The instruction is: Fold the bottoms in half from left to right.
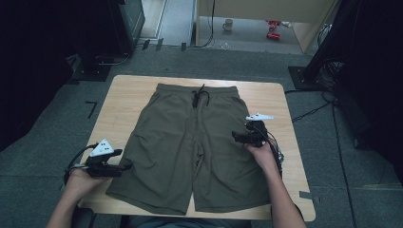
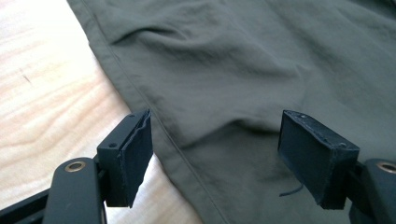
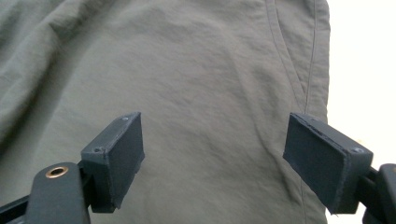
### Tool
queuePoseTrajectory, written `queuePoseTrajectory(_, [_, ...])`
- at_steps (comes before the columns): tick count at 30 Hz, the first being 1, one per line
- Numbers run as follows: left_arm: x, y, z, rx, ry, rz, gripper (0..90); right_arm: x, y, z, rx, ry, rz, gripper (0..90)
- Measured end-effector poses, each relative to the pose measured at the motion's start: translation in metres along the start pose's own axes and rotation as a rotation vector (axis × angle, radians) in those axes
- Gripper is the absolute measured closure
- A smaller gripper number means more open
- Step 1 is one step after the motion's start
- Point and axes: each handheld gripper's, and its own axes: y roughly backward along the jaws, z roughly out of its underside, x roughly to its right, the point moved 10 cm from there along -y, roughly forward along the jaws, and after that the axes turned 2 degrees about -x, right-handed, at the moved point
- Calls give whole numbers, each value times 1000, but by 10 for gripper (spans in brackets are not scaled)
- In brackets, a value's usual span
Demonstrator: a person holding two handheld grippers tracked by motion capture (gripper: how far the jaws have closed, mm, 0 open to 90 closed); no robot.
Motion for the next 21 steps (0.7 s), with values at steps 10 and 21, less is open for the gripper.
queuePoseTrajectory(10, [6, -5, 11, -27, -43, 13, 309, -17, -3, -11, 32, -7, -51, 160])
queuePoseTrajectory(21, [11, -6, 24, -6, -46, 11, 290, -42, -11, -27, 31, 53, -97, 182])
